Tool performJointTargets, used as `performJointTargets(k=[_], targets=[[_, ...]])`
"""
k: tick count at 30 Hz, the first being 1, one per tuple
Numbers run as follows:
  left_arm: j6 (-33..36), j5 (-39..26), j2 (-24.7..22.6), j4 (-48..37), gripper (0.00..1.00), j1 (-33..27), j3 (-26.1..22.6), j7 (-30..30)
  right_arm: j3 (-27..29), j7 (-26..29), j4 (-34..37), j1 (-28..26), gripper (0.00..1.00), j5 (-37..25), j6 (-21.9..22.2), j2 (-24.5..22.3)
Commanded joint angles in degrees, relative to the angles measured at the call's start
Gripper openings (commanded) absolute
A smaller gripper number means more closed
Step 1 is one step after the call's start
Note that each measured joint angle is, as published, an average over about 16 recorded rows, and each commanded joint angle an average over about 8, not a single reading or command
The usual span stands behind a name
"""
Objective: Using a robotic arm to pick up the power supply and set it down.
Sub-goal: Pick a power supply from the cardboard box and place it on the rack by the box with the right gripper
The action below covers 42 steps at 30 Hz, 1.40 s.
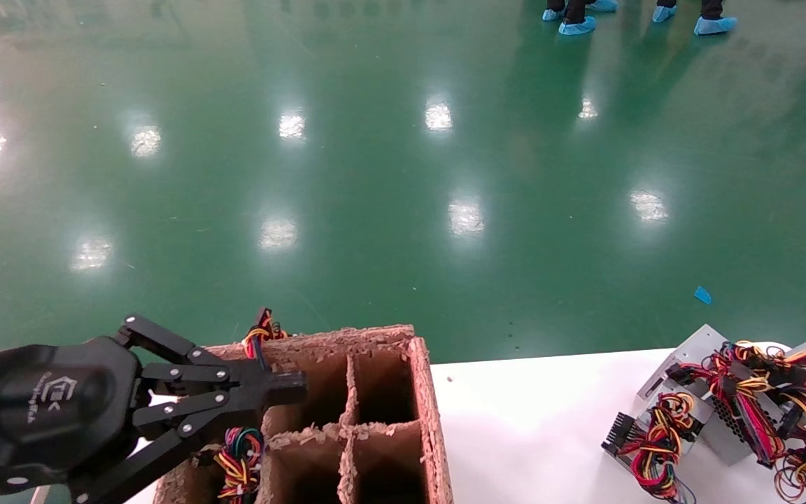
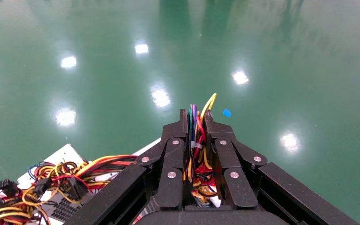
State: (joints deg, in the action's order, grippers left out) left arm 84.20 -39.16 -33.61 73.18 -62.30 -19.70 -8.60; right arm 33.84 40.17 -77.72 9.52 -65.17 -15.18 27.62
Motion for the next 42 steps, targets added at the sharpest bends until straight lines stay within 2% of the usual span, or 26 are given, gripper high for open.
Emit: performJointTargets(k=[1,14,15,22,23,32,42], targets=[[0.00,0.00,0.00,0.00,0.00,0.00,0.00,0.00,-2.58,0.26,0.03,-1.89,0.00,-0.10,1.10,-0.30],[-0.01,0.01,0.01,0.00,0.00,0.00,-0.02,0.01,-7.99,1.99,0.02,-3.88,0.00,-0.92,4.52,-0.63],[-0.01,0.01,0.01,0.00,0.00,0.00,-0.02,0.01,-8.21,2.10,0.01,-3.87,0.06,-0.97,4.66,-0.69],[-0.01,0.02,0.01,0.00,0.00,-0.01,-0.03,0.01,-8.51,2.82,-0.05,-2.71,0.93,-1.29,5.67,-1.29],[-0.01,0.02,0.01,0.00,0.00,-0.01,-0.03,0.01,-8.41,2.87,-0.07,-2.44,1.00,-1.36,5.80,-1.40],[-0.01,0.02,0.01,0.00,0.00,-0.01,-0.04,0.02,-6.30,2.90,-0.27,0.60,1.00,-1.91,6.26,-1.81],[-0.02,0.03,0.02,0.00,0.00,-0.01,-0.05,0.02,-1.61,2.34,-0.44,4.29,1.00,-1.62,4.40,-0.74]])
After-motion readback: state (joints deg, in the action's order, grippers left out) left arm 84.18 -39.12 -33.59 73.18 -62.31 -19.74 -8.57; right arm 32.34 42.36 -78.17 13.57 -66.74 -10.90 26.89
